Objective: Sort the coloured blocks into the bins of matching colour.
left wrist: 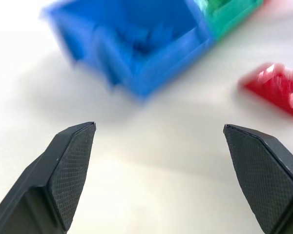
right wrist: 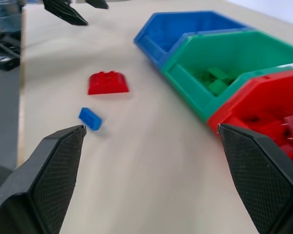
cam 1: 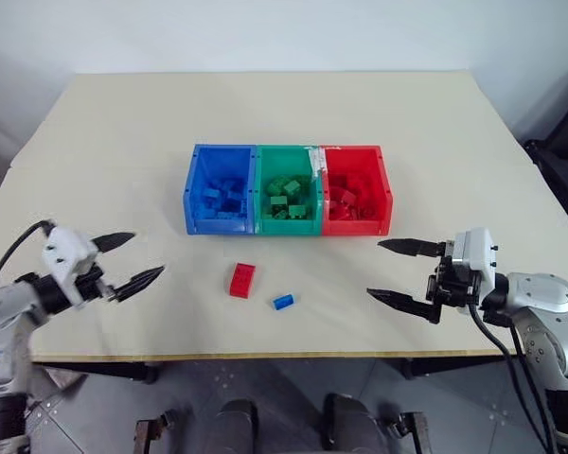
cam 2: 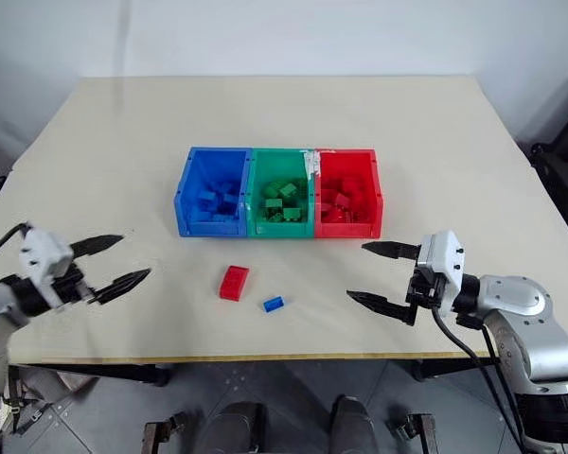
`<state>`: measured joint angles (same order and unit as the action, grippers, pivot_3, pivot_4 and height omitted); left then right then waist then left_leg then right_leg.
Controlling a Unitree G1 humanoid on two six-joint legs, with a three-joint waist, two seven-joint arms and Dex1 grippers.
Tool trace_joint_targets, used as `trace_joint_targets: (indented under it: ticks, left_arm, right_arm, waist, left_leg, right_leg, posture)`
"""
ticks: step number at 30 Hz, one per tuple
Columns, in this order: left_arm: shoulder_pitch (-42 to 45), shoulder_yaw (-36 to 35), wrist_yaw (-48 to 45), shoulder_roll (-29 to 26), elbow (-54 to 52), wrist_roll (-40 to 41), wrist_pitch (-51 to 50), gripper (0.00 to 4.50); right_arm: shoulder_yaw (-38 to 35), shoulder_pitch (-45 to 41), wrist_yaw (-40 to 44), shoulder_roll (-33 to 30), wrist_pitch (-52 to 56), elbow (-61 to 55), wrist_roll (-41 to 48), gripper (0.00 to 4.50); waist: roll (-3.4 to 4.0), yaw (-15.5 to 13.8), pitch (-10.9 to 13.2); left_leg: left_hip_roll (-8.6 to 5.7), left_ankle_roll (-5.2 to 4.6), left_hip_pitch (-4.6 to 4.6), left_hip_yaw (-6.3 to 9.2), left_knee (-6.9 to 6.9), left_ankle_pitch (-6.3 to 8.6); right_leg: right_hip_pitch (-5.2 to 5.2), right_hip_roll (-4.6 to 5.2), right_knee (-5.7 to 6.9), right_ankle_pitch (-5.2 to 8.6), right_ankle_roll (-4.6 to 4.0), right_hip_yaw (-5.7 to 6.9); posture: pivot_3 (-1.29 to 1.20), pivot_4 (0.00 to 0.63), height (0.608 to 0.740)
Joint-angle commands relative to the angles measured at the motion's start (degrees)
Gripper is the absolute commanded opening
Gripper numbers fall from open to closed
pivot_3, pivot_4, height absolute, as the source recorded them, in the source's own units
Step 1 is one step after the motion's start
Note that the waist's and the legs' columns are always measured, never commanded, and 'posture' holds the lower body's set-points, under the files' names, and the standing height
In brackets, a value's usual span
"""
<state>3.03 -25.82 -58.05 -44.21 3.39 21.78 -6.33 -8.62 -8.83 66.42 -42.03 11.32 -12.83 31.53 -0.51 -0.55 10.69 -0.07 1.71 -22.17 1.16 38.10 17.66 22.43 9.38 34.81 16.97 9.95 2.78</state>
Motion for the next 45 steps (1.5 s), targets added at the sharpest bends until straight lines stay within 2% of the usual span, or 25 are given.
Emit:
trace_joint_targets:
  ticks: [1, 3, 7, 11, 16, 19, 22, 28, 37, 40, 41, 45]
  left_arm:
    - [-0.45, 0.44, -3.02, -1.86, -2.63, 2.63, -0.78, 4.46]
    - [1.29, 3.26, -3.24, -1.87, -5.64, 3.78, -3.63, 4.46]
    - [7.51, 14.11, -3.63, -2.26, -14.14, 2.47, -9.98, 4.46]
    - [16.79, 27.92, -1.75, -2.57, -20.29, -4.54, -17.88, 4.46]
    - [25.64, 41.55, 3.5, 3.88, -21.72, -10.45, -27.71, 4.46]
    - [27.94, 48.27, 4.83, 5.36, -20.47, -15.55, -30.23, 4.46]
    - [30.62, 51.26, 7.19, 9.66, -21.14, -16.06, -36.48, 4.46]
    - [31.52, 53.58, 6.85, 10.68, -18.1, -18.57, -34.04, 4.46]
    - [31.07, 53.63, 3.77, 8.09, -20.35, -18.3, -34.5, 1.6]
    - [31.33, 50.55, 5.07, 9.64, -21.74, -16.33, -34.95, 0.61]
    - [31.51, 49.18, 5.55, 10.23, -22.28, -15.41, -35.53, 0.49]
    - [31.19, 41.49, 8.77, 12.57, -21.93, -12.62, -34.81, 0.49]
  right_arm:
    - [-0.33, -0.26, 2.15, -0.81, -2.7, 0.49, -0.6, 4.5]
    - [-0.41, -0.23, 2.35, -0.68, -2.93, 0.69, -0.74, 4.5]
    - [-1.24, 1.37, 2.8, -1.28, -2.28, -0.71, -0.25, 4.5]
    - [-2.51, 4.23, 3.01, -2.85, -2.27, -2.25, -0.87, 4.5]
    - [-5.06, 9.27, -0.15, -3.37, -0.75, -6.55, -0.3, 4.5]
    - [-5.99, 12.29, -2.05, -3.02, -0.16, -9.45, -0.26, 4.5]
    - [-7.64, 15.24, -4.19, -2.81, 0.55, -12.37, 0.15, 4.5]
    - [-9.4, 18.68, -6.46, -2.71, 1.06, -15.2, 0.26, 4.5]
    - [-7.98, 17.79, -7.5, -2.77, 1.51, -15.29, 0.23, 4.5]
    - [-7.15, 16.48, -7.12, -2.77, 1.5, -14.3, 0.14, 4.5]
    - [-6.98, 16.1, -7.11, -2.7, 1.59, -14.04, 0.19, 4.5]
    - [-6.47, 14.68, -8.05, -1.36, 2.18, -13.5, 0.94, 4.5]
  waist:
    - [-0.01, -0.76, 0.0]
    - [-0.02, -1.0, -0.01]
    - [-0.03, -1.02, -0.02]
    - [-0.02, -0.61, -0.02]
    - [-0.02, -0.71, -0.02]
    - [-0.03, -0.72, -0.02]
    - [-0.05, -0.91, 0.0]
    - [-0.07, -0.93, 0.01]
    - [-0.07, -0.87, 0.01]
    - [-0.07, -0.88, 0.01]
    - [-0.07, -0.88, 0.01]
    - [-0.08, -0.95, 0.01]
  left_leg:
    - [-0.01, -0.03, 0.01, 0.0, 0.03, 0.02]
    - [-0.01, -0.03, 0.0, 0.01, 0.07, 0.03]
    - [-0.02, -0.03, -0.01, 0.01, 0.1, 0.02]
    - [-0.02, -0.01, 0.02, -0.02, 0.04, 0.03]
    - [-0.03, -0.02, 0.0, -0.07, 0.06, 0.03]
    - [-0.03, -0.02, 0.01, -0.07, 0.04, 0.03]
    - [-0.05, -0.02, -0.01, -0.07, 0.06, 0.03]
    - [-0.05, -0.04, -0.02, -0.04, 0.11, 0.04]
    - [-0.05, -0.04, 0.0, -0.04, 0.12, 0.04]
    - [-0.05, -0.04, -0.01, -0.04, 0.12, 0.04]
    - [-0.05, -0.04, -0.01, -0.04, 0.13, 0.04]
    - [-0.05, -0.04, -0.02, -0.02, 0.13, 0.04]
  right_leg:
    - [-0.02, 0.02, 0.02, 0.0, 0.0, 0.0]
    - [-0.04, 0.02, 0.04, -0.01, 0.0, 0.0]
    - [-0.03, 0.03, 0.08, -0.01, 0.0, -0.01]
    - [0.03, 0.02, 0.14, -0.01, -0.01, -0.01]
    - [0.02, 0.01, 0.1, -0.01, -0.01, -0.06]
    - [0.04, 0.01, 0.09, -0.01, -0.01, -0.06]
    - [0.03, 0.01, 0.08, -0.01, -0.01, -0.08]
    - [0.01, 0.01, 0.07, -0.02, 0.0, -0.08]
    - [0.0, 0.01, 0.06, -0.01, 0.0, -0.09]
    - [0.0, 0.01, 0.06, -0.01, 0.0, -0.09]
    - [0.0, 0.01, 0.06, -0.01, 0.0, -0.09]
    - [0.0, 0.01, 0.06, -0.02, 0.0, -0.09]
  posture:
    - [0.0, 0.15, 0.74]
    - [0.0, 0.15, 0.74]
    - [0.0, 0.15, 0.74]
    - [0.0, 0.15, 0.74]
    - [0.0, 0.15, 0.74]
    - [0.0, 0.15, 0.74]
    - [0.0, 0.15, 0.74]
    - [0.0, 0.15, 0.74]
    - [0.0, 0.15, 0.74]
    - [0.0, 0.15, 0.74]
    - [0.0, 0.15, 0.74]
    - [0.0, 0.15, 0.74]
